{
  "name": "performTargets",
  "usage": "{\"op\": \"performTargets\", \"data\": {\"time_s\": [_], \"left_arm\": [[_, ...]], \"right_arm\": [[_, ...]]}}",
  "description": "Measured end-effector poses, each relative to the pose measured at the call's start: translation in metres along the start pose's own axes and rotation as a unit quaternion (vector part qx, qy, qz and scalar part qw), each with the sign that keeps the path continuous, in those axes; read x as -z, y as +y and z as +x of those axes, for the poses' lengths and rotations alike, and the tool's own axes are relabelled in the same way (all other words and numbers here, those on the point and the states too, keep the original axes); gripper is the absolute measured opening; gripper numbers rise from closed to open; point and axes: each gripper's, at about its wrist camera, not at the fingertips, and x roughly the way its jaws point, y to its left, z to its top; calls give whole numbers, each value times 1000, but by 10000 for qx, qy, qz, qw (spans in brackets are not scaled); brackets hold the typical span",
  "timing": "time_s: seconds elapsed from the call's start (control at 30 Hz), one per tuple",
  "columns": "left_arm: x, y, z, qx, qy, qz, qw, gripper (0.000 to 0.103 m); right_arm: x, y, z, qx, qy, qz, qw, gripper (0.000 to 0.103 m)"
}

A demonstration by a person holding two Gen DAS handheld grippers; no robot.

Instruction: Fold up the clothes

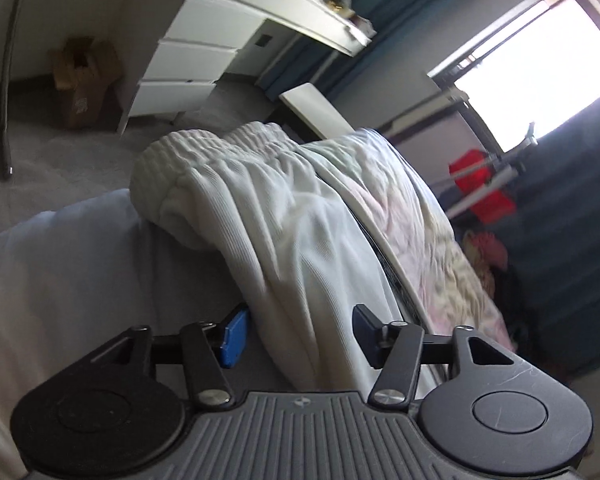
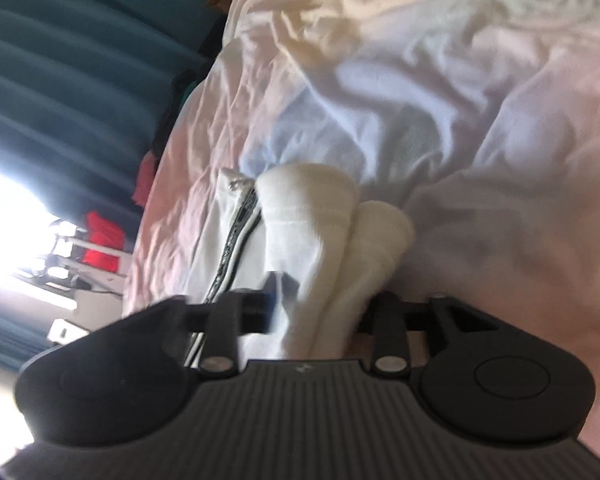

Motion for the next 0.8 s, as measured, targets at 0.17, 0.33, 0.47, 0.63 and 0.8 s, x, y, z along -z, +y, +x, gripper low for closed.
{"op": "performTargets", "data": {"time_s": [0.17,0.33,0.47,0.63,0.8], "left_arm": [[36,-51,-23,4,-480,1032,9935,71],[85,-107,-6,479,-191,1689,9843,74],[119,-155,38,909,287,2151,9719,73],[162,-205,82,1330,299,3034,9431,73],[209,-213,113,1186,337,3807,9164,72]], "right_arm": [[-3,-3,8,-593,79,11,9982,72],[-4,-6,14,-969,-8,72,9953,72],[-3,-5,21,-924,12,8,9957,72],[-5,-4,28,-979,-62,-111,9951,72],[-7,-4,33,-966,-191,-114,9951,72]]}}
